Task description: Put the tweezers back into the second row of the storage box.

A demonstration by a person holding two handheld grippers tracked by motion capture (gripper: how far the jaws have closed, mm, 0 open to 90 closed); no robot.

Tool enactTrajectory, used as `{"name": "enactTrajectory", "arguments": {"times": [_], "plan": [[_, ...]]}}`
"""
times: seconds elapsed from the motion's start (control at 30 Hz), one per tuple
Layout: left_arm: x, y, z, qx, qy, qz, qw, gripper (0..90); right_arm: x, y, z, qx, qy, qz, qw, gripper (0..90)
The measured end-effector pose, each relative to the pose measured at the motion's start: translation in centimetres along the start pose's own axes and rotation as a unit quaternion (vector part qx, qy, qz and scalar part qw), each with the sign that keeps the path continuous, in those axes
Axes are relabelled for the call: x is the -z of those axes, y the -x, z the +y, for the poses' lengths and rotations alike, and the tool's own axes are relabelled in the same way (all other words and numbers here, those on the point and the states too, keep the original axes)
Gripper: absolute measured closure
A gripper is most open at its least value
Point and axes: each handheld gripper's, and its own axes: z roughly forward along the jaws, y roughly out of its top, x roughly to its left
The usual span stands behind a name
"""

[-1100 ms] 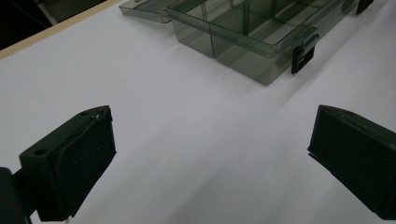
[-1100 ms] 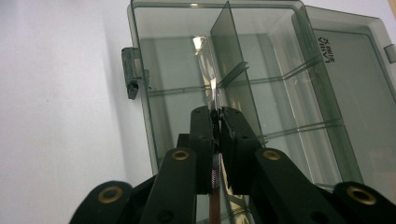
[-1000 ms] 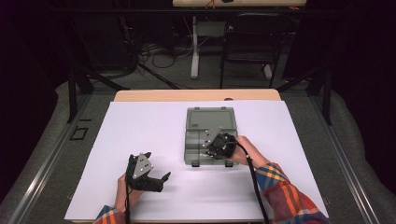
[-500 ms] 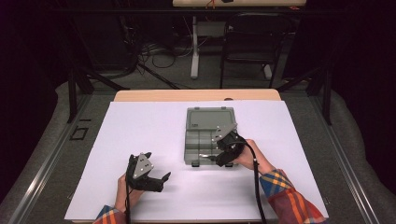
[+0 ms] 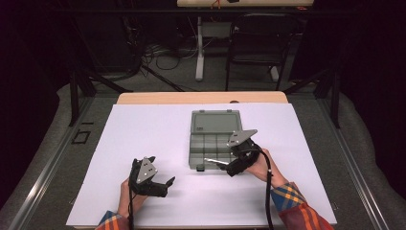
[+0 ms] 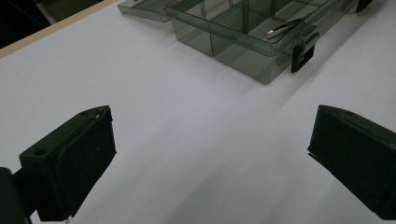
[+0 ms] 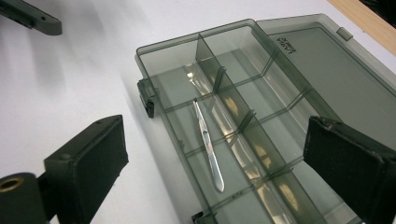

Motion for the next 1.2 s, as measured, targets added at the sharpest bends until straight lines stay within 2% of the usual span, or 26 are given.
{"name": "enactTrajectory", "arguments": {"times": [0.3,0.6,0.9,1.2], "plan": [[-0.1,0.1,0.0,0.000,-0.001,-0.001,1.0000,0.1,1.0,-0.4,-1.9,-0.013,0.015,-0.017,0.9997,2.0],[0.1,-0.2,-0.3,0.006,0.000,0.000,1.0000,0.1,2.1,-0.6,-3.6,-0.041,0.032,-0.025,0.9983,0.1],[0.2,-0.2,-0.2,0.003,0.000,0.002,1.0000,0.1,2.7,-0.9,-5.3,-0.065,0.052,-0.042,0.9956,0.0],[0.4,-0.2,-0.3,0.005,0.000,0.006,1.0000,0.1,3.3,-1.3,-6.1,-0.077,0.071,-0.057,0.9929,0.0]]}}
